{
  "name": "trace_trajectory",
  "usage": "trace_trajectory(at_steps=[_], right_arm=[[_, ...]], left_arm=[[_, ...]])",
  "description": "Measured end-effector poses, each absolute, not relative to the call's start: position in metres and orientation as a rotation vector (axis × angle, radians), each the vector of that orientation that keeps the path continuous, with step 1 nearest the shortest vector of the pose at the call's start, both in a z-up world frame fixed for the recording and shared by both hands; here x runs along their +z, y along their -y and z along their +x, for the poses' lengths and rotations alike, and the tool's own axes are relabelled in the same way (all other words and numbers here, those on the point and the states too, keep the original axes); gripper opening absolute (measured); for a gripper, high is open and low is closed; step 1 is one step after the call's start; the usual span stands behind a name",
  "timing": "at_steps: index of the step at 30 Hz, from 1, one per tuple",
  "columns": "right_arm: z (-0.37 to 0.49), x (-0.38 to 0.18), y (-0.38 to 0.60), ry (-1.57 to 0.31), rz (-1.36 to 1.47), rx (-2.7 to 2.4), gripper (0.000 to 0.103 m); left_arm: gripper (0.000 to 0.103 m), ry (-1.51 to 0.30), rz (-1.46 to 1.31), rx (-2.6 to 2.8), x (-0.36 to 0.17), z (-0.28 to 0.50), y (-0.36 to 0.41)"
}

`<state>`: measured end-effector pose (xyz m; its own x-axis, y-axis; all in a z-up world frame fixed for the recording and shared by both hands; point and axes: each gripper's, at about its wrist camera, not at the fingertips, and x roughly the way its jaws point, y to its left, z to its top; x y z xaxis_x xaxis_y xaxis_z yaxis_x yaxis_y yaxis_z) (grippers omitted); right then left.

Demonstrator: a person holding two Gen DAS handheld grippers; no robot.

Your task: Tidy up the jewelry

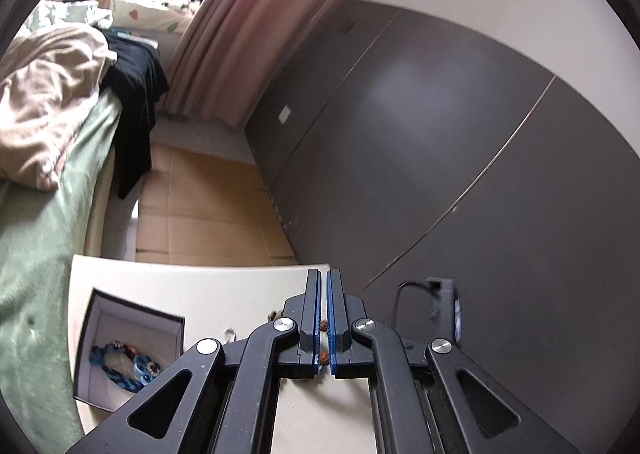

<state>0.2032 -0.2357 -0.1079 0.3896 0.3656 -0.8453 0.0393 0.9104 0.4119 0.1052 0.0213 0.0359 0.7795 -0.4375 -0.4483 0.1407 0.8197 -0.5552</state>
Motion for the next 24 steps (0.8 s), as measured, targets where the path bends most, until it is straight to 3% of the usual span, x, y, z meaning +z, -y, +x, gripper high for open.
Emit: trace_trajectory(at_steps=[5, 14, 17, 18, 21, 24], right_arm=[[0.201, -0.103, 0.237, -1.138, 0.421, 0.238, 0.019], [0.195, -0.091, 0.242, -1.110, 0.433, 0.249, 0.019], [0.194, -0.091, 0.246, -1.113, 0.435, 0.247, 0.019], [0.193, -0.091, 0.247, -1.112, 0.436, 0.247, 0.019], [0.192, -0.091, 0.252, -1.113, 0.441, 0.249, 0.019], [0.191, -0.092, 0.256, -1.122, 0.443, 0.250, 0.019]], left_arm=[[0.002, -0.614, -0.497, -0.319, 0.038, 0.103, -0.021], [0.002, -0.896, -0.438, -0.254, -0.035, 0.132, 0.005], [0.007, -0.975, -0.423, -0.269, -0.055, 0.139, 0.014], [0.016, -0.999, -0.414, -0.271, -0.062, 0.141, 0.018], [0.076, -1.042, -0.366, -0.284, -0.078, 0.142, 0.032], [0.078, -1.041, -0.298, -0.283, -0.085, 0.140, 0.045]])
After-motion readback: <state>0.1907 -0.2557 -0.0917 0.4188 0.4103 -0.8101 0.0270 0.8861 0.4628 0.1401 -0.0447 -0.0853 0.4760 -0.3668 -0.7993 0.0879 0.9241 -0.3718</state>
